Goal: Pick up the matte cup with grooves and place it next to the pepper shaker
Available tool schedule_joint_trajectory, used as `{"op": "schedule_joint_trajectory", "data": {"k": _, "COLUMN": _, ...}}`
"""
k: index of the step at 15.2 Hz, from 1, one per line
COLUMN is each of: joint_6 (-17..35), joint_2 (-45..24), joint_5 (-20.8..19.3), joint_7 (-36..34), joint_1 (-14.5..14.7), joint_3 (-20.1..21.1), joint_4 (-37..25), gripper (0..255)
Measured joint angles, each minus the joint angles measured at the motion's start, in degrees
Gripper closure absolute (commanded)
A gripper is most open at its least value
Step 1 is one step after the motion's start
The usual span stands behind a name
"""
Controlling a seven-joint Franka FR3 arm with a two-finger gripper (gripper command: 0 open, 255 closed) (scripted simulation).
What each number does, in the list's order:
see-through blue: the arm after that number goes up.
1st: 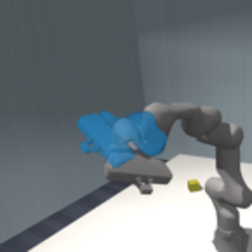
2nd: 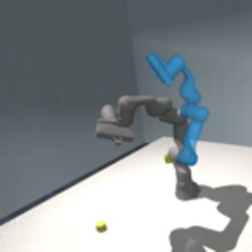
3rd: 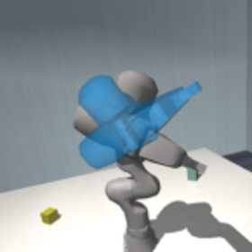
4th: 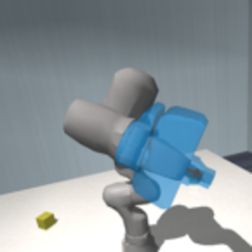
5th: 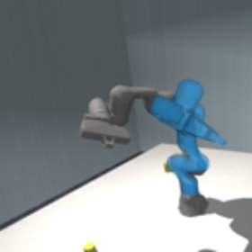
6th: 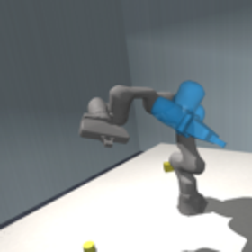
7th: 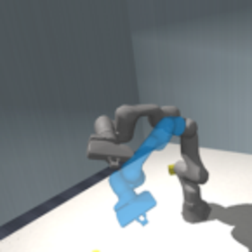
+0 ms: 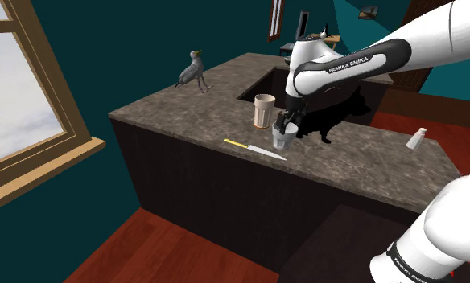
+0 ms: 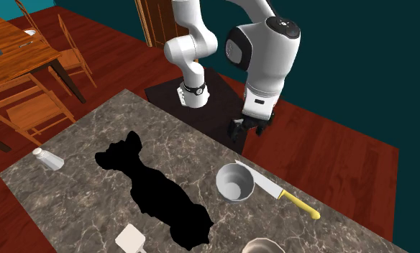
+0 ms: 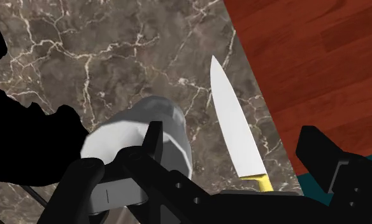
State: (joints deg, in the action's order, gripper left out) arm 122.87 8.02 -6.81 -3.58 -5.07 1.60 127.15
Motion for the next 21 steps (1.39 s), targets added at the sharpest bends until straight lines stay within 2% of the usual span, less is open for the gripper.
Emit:
{"op": "schedule_joint_trajectory", "data": {"k": 7, "joint_6": 5.36, "joint_2": -14.76, "joint_5": -6.13, "joint_7": -3.57, "joint_1": -0.73, "joint_3": -0.45, "joint_4": -10.01, "gripper": 0}}
{"op": "schedule_joint_trajectory", "data": {"k": 15, "joint_6": 10.22, "joint_2": -19.53, "joint_5": -7.67, "joint_7": -4.32, "joint_1": -1.21, "joint_3": -1.16, "joint_4": -10.02, "gripper": 0}}
{"op": "schedule_joint_trajectory", "data": {"k": 21, "joint_6": 10.74, "joint_2": -19.94, "joint_5": -7.77, "joint_7": -4.36, "joint_1": -1.26, "joint_3": -1.22, "joint_4": -9.93, "gripper": 0}}
